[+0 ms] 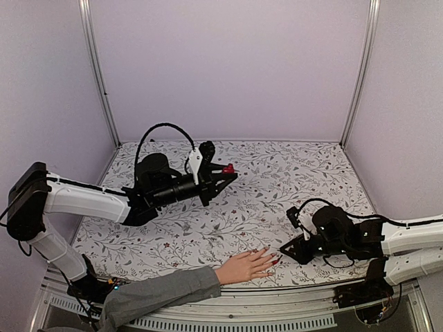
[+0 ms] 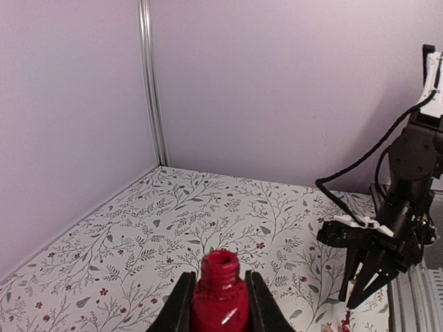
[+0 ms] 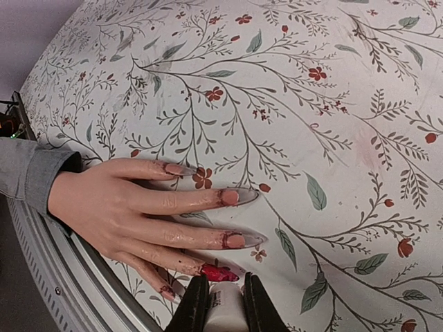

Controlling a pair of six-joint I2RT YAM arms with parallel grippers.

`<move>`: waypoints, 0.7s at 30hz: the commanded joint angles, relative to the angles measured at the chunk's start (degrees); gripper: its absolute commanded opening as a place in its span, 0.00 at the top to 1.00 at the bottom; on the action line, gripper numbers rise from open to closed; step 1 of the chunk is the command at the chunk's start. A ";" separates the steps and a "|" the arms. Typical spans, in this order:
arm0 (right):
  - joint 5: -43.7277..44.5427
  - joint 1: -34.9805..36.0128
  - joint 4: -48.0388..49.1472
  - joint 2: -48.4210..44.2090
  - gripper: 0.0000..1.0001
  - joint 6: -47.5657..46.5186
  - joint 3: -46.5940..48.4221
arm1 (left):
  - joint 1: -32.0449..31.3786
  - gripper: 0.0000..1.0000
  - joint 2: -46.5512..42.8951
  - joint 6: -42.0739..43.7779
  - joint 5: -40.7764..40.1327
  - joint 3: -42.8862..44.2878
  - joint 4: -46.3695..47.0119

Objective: Paint the nails
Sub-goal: Paint the nail polish on the nail.

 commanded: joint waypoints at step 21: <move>-3.08 0.46 5.84 4.15 1.00 -2.99 0.09 | 0.82 1.00 -0.80 -0.26 0.14 0.07 1.90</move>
